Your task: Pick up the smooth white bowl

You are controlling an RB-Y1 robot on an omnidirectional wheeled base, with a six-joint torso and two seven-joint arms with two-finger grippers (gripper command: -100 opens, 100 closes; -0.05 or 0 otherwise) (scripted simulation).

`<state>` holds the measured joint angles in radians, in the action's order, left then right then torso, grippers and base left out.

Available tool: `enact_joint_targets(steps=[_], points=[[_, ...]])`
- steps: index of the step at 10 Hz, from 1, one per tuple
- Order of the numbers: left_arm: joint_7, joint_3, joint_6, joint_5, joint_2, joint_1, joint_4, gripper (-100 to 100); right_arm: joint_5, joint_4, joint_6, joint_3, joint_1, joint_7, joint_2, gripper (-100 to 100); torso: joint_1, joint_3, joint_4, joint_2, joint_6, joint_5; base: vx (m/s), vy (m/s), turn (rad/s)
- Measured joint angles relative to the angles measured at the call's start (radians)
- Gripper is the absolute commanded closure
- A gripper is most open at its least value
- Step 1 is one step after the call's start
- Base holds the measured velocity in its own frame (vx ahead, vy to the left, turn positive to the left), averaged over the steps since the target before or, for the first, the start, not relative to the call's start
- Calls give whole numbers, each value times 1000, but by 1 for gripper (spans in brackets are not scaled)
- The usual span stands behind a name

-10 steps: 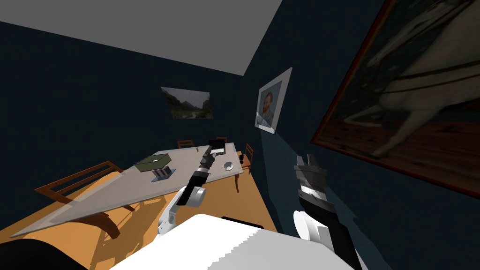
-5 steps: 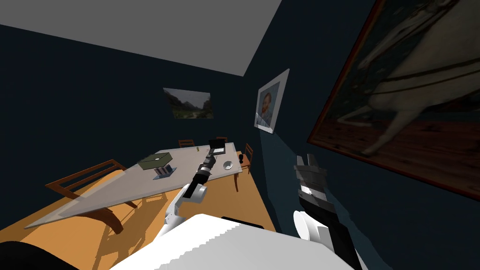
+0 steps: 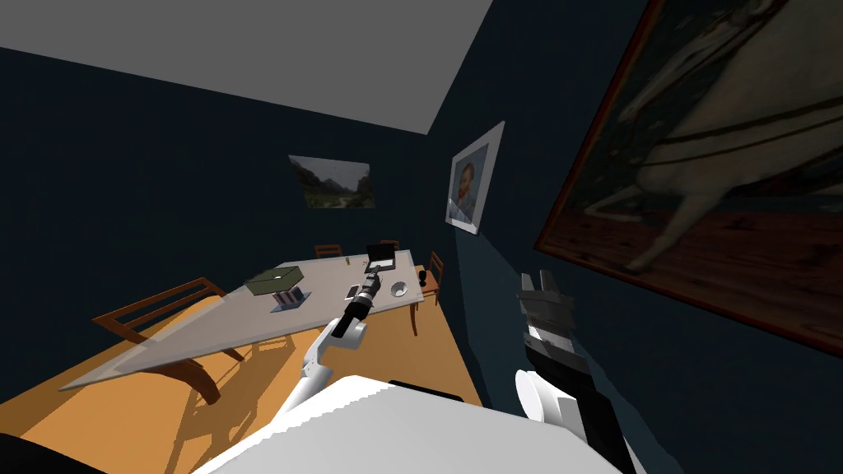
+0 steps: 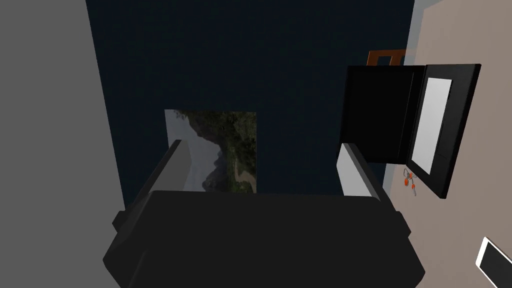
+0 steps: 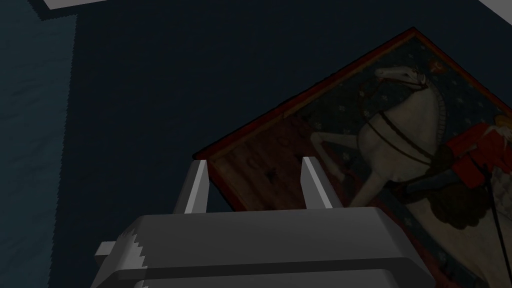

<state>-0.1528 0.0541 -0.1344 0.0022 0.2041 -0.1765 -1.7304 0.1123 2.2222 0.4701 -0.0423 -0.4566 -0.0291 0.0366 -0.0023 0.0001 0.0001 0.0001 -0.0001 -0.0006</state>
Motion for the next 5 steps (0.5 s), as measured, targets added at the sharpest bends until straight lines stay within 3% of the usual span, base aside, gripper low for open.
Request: enact_joint_targets(steps=[5], points=[[14, 6, 70, -3, 6, 75, 139, -100, 0, 0, 0, 0, 0, 0, 0, 0, 0, -1, 0, -1, 0, 0, 4, -33, 13]])
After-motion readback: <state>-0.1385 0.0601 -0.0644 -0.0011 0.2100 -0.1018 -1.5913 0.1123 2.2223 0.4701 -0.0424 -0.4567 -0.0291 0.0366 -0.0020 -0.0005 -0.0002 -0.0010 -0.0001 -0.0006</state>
